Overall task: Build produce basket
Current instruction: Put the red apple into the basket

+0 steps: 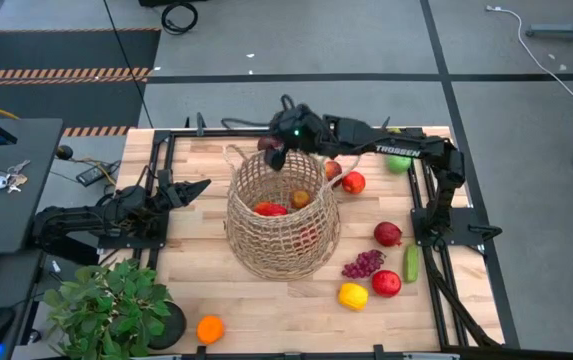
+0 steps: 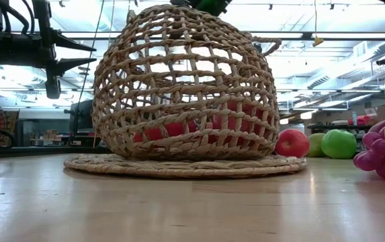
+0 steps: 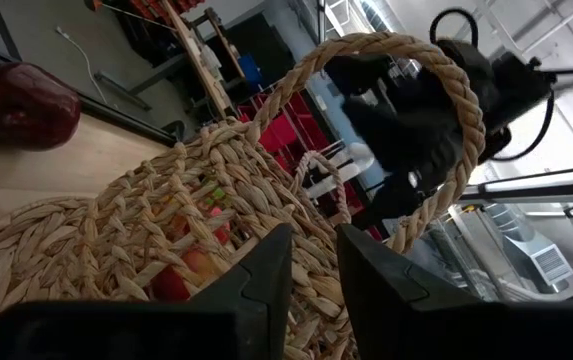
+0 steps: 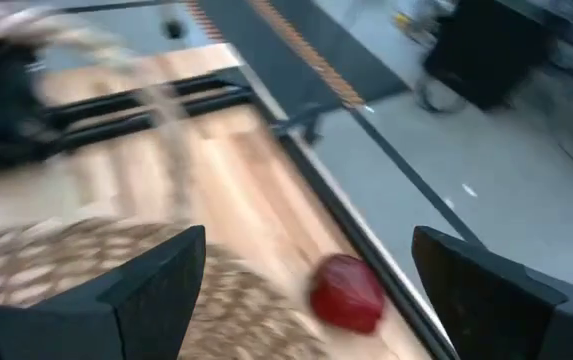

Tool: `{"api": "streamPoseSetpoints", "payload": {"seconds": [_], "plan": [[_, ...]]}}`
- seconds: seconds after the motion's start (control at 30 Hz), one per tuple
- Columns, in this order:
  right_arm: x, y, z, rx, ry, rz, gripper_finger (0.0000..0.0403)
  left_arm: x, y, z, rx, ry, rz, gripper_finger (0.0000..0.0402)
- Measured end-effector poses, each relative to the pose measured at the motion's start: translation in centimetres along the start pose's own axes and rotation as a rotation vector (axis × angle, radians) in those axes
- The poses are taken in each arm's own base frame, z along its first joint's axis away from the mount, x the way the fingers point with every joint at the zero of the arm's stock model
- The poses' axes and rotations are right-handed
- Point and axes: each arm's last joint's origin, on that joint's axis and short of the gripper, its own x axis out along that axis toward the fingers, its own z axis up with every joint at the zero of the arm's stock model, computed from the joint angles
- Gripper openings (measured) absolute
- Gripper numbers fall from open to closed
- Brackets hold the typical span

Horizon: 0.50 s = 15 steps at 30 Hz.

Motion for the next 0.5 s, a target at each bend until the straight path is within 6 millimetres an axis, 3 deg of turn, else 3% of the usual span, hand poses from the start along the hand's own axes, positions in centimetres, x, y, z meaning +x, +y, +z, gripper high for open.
{"api": "streamPoseSetpoints", "payload": {"seconds": [0.2, 0.5], "plan": [[-1.0, -4.1, 0.3, 0.257, 0.149, -0.130, 0.0349, 0.0, 0.0, 0.0, 0.000, -0.001, 0.000, 0.0087], [-1.6, -10.4, -2.1, 0.516, 0.487, -0.234, 0.0348, 0.0, 0.0, 0.0, 0.000, 0.000, 0.000, 0.0088]]}}
